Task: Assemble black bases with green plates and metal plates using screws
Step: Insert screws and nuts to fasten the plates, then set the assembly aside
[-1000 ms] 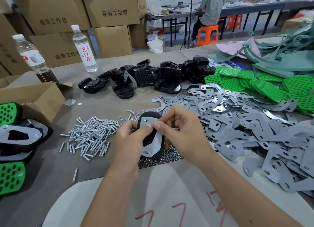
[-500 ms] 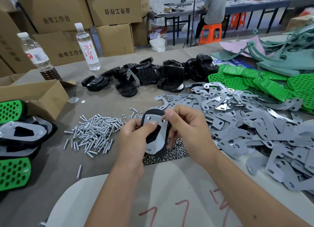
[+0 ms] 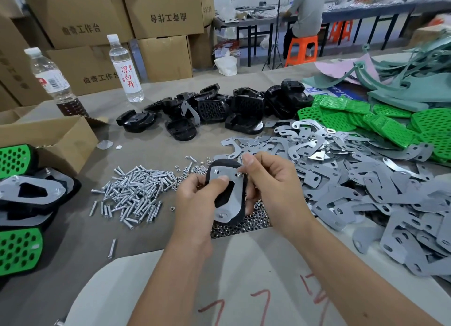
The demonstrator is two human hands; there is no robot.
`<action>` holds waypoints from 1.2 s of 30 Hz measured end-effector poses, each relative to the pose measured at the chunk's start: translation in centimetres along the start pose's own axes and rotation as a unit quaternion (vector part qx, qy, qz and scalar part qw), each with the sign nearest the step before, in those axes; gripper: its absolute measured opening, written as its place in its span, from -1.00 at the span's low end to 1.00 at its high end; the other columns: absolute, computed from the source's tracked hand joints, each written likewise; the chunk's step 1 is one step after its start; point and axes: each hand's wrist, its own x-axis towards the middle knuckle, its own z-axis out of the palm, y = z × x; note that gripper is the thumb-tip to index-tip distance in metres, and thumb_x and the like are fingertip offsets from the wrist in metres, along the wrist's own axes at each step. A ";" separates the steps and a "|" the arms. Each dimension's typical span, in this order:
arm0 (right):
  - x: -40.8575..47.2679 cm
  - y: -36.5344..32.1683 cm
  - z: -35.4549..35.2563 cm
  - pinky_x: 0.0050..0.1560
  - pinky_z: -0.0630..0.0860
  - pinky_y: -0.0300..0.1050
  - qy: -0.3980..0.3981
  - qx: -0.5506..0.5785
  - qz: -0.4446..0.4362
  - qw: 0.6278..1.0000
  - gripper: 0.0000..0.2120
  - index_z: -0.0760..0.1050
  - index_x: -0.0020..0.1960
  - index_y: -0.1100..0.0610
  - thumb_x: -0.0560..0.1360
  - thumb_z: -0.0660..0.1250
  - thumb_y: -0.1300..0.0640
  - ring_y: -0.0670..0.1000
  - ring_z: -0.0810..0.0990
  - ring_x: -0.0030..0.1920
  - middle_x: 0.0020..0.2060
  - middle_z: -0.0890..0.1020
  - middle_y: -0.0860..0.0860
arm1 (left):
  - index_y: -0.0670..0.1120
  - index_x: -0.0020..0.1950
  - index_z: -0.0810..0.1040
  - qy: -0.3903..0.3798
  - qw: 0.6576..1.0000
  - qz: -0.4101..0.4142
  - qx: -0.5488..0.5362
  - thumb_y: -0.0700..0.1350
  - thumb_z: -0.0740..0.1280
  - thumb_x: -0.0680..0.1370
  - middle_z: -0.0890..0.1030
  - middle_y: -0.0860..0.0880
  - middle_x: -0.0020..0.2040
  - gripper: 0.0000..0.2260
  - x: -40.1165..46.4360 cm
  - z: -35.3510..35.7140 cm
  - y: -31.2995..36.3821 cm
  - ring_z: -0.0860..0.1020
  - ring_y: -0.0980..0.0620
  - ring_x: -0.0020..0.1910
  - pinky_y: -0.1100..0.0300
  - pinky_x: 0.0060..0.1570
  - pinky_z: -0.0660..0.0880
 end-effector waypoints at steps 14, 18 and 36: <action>0.3 0.5 -0.1 -0.25 0.41 -0.25 -0.022 -0.352 -0.172 0.920 -0.86 0.53 -0.13 0.11 0.57 0.43 0.24 -0.12 0.49 -0.34 -0.40 0.49 -0.22 | -0.19 -0.10 0.56 0.027 0.994 0.069 0.074 -0.20 0.51 0.48 0.65 -0.12 -0.23 -0.85 0.5 -0.5 0.1 0.61 -0.09 -0.24 -0.04 -0.17 0.53; 0.4 -0.2 -0.2 -0.22 0.44 0.01 -0.069 -0.450 -0.166 0.875 -0.86 0.42 -0.07 0.03 0.63 0.36 0.13 -0.03 0.47 -0.24 -0.28 0.46 -0.18 | -0.17 -0.16 0.55 0.018 0.991 0.086 0.097 -0.06 0.46 0.32 0.61 -0.04 -0.34 -0.77 0.3 -0.6 0.4 0.55 -0.03 -0.34 0.05 -0.30 0.49; -0.1 -0.1 1.2 -0.27 0.16 -0.01 -0.029 -0.578 -0.098 0.810 -0.65 0.18 -0.22 0.01 0.73 0.07 -0.02 0.05 0.32 -0.34 -0.40 0.26 -0.14 | -0.05 -0.27 0.51 -0.009 0.983 0.097 0.155 0.09 0.47 0.33 0.59 -0.01 -0.33 -0.75 0.3 -1.0 0.7 0.53 -0.02 -0.29 -0.05 -0.15 0.45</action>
